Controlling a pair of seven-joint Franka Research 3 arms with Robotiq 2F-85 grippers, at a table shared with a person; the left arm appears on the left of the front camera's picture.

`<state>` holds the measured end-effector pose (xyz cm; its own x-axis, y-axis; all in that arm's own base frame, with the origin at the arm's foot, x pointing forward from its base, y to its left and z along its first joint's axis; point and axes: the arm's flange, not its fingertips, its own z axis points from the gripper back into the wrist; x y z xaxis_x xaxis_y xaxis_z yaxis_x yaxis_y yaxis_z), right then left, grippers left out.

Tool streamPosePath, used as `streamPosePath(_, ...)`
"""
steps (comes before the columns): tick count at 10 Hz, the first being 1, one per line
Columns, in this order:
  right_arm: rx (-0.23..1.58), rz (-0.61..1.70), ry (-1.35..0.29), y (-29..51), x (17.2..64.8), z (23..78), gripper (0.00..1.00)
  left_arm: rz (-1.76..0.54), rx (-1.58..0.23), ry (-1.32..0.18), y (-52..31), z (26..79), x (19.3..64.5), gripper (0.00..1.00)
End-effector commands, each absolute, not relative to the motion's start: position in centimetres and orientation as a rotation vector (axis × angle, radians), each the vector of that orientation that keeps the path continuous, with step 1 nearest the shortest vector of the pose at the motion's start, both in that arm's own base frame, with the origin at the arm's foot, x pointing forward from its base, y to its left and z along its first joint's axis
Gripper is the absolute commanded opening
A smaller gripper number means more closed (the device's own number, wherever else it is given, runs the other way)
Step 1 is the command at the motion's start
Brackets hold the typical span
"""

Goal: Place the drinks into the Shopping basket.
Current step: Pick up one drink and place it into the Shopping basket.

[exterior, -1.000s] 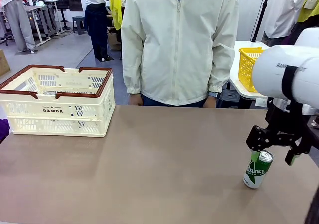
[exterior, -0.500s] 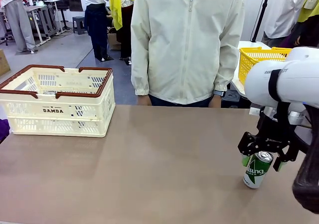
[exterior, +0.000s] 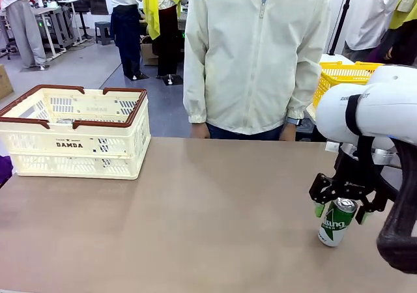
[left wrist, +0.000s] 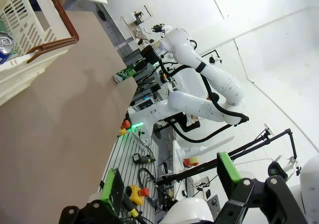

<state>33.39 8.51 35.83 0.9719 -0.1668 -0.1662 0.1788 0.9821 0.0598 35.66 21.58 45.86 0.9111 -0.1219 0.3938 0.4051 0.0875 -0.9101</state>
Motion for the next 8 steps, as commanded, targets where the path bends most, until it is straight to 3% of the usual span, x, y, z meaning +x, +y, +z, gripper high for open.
streamPosePath(1, 0.069, -0.218, 0.135, 8.63, 33.61, 35.39, 0.45, -0.383, -1.445, -0.248, 21.41, 46.06, 35.55, 1.0)
streamPosePath(2, 0.057, -0.225, 0.123, 8.59, 33.56, 35.42, 0.0, -0.383, -1.445, -0.248, 21.41, 46.06, 35.55, 1.0)
streamPosePath(8, 0.06, -0.207, 0.132, 8.29, 33.29, 35.86, 0.0, -0.383, -1.445, -0.248, 21.41, 46.06, 35.55, 1.0)
